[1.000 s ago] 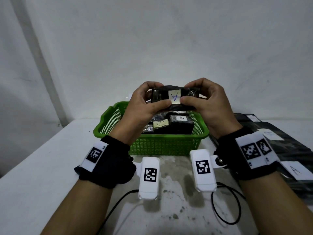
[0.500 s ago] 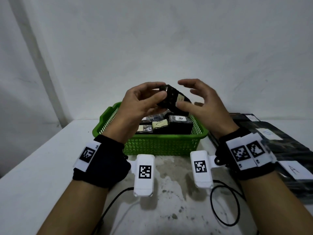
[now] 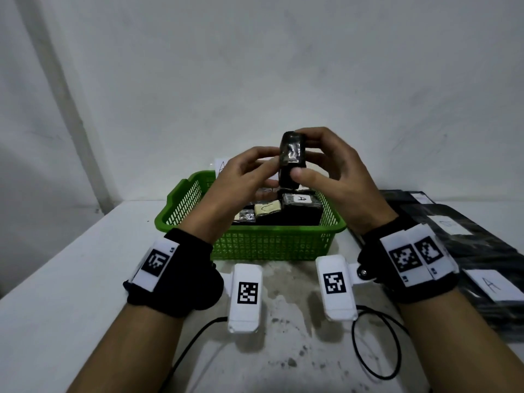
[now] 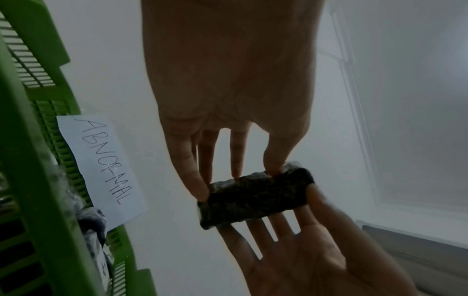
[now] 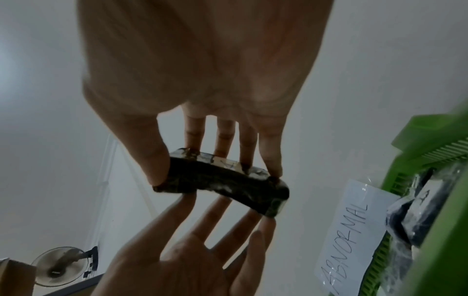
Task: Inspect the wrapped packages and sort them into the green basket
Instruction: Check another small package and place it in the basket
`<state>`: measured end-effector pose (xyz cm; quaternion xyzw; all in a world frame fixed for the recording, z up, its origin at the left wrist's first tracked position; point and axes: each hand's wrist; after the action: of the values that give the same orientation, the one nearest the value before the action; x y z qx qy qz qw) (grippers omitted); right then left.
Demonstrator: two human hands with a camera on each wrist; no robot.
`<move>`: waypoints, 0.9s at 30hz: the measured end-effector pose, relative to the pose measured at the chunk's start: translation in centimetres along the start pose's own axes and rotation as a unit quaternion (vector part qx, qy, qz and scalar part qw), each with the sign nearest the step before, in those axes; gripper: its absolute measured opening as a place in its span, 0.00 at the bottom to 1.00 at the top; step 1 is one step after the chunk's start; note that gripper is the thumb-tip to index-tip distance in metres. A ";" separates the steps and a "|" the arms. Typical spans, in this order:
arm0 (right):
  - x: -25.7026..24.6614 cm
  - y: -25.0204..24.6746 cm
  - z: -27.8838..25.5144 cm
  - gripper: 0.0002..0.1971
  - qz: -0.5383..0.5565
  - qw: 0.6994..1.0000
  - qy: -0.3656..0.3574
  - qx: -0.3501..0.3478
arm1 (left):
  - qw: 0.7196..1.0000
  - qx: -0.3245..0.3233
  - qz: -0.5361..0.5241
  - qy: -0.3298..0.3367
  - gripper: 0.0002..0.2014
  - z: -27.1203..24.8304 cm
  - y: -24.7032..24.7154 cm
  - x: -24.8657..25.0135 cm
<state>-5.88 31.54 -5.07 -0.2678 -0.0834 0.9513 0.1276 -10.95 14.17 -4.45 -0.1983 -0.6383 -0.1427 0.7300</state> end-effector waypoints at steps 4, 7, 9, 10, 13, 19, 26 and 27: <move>0.1 0.6 0.1 0.15 0.057 0.998 -0.006 0.015 | 1.000 0.010 -0.007 0.017 0.13 0.0 0.0 -0.2; 0.0 1.5 0.0 0.10 0.031 0.997 -0.023 0.070 | 1.000 0.017 -0.004 0.014 0.14 0.1 -0.1 -0.4; 0.1 1.9 0.0 0.10 0.010 0.992 -0.044 0.116 | 1.000 0.027 -0.010 0.003 0.14 0.3 -0.1 -0.5; 0.1 1.9 0.1 0.10 0.012 0.989 -0.048 0.136 | 0.999 0.029 -0.020 -0.004 0.13 0.2 -0.2 -0.4; 0.1 1.6 0.4 0.13 0.080 0.977 -0.010 0.198 | 0.999 0.026 -0.009 -0.027 0.11 0.3 -0.4 -0.4; -0.5 0.1 0.5 0.11 0.137 0.970 0.110 0.168 | 0.998 0.050 -0.030 0.003 0.09 0.1 -0.4 -0.3; 0.1 0.0 0.2 0.10 0.039 0.976 0.104 0.185 | 0.998 0.047 -0.018 0.041 0.12 -0.1 -0.4 0.0; 0.0 0.0 0.2 0.10 0.049 0.974 0.104 0.195 | 0.998 0.040 -0.031 0.039 0.12 -0.1 -0.3 0.1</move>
<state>-6.04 31.52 -4.89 -0.3388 0.1303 0.9214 0.1386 -11.04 13.88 -4.36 -0.1439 -0.6204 -0.1471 0.7568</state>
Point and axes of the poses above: each hand's wrist, its own z-axis towards the middle knuckle, its own y-axis out of the palm, x = y × z, and after that the axes turned 15 degrees about -y, right-handed
